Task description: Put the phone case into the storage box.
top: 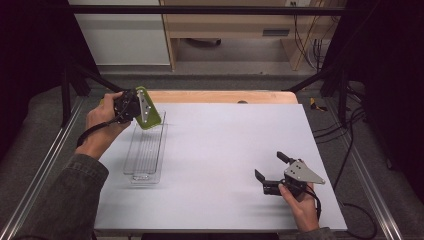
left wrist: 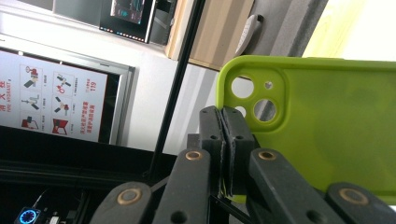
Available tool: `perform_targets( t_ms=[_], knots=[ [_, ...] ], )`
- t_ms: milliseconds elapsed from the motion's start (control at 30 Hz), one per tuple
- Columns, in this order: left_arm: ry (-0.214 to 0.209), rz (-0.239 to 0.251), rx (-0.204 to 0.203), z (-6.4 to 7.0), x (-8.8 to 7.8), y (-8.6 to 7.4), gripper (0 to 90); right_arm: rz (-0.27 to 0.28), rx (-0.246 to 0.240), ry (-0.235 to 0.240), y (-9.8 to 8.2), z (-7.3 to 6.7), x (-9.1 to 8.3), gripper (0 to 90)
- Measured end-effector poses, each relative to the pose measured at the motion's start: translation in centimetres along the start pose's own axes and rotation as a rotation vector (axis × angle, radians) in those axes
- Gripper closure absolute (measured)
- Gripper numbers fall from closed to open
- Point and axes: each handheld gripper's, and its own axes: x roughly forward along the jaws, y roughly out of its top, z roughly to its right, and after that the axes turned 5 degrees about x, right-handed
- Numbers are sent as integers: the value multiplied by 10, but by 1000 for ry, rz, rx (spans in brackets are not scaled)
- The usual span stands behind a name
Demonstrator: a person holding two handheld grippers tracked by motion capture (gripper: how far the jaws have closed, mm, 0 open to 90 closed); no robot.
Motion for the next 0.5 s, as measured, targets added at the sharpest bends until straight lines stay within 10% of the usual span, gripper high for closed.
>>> perform_targets(
  t_ms=[500],
  knots=[
    [6,7,14,2,2,2,875,7,-3,0,1,0,-1,24]
  ],
)
